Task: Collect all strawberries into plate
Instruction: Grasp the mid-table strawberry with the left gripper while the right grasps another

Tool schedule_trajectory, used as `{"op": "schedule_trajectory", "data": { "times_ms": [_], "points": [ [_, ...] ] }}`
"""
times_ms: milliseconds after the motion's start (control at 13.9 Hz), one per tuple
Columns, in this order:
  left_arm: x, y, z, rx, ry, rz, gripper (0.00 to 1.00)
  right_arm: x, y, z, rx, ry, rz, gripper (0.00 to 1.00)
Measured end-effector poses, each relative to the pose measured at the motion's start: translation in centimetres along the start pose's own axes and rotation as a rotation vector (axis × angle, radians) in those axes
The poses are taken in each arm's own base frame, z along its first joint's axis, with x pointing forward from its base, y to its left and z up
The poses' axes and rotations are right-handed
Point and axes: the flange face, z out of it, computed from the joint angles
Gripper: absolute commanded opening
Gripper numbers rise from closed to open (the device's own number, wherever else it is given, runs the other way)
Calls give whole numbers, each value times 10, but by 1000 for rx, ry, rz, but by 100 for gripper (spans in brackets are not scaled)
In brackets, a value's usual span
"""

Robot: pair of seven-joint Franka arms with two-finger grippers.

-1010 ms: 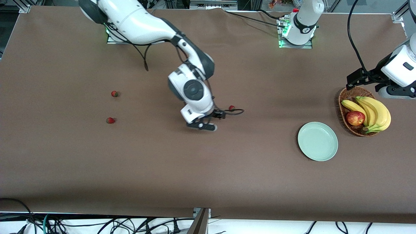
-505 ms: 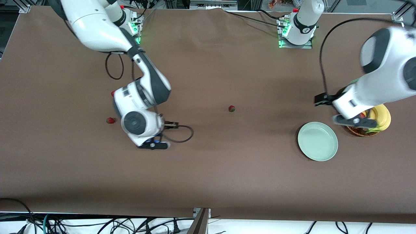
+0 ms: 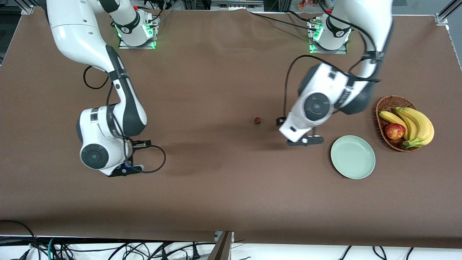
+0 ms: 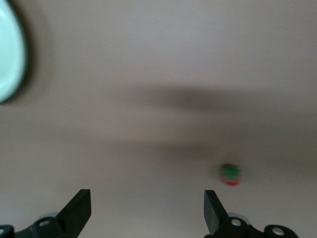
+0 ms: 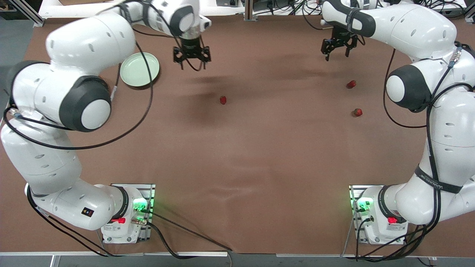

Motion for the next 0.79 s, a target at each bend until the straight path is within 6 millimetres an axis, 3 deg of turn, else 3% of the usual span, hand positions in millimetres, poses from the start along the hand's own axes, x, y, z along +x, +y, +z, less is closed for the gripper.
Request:
{"op": "schedule_trajectory", "data": {
  "times_ms": [144,361,505,793],
  "points": [
    [-21,39,31,-36,61,-58,100,-2,32,18,14,-33,20,100],
    [-50,62,90,-66,98,-107,100,-4,71,51,102,-50,65,100],
    [-58,64,102,-59,94,-118,100,-9,87,73,132,-47,91,100],
    [-75,83,118,-69,106,-134,100,-21,86,115,135,-9,107,100]
  ]
}}
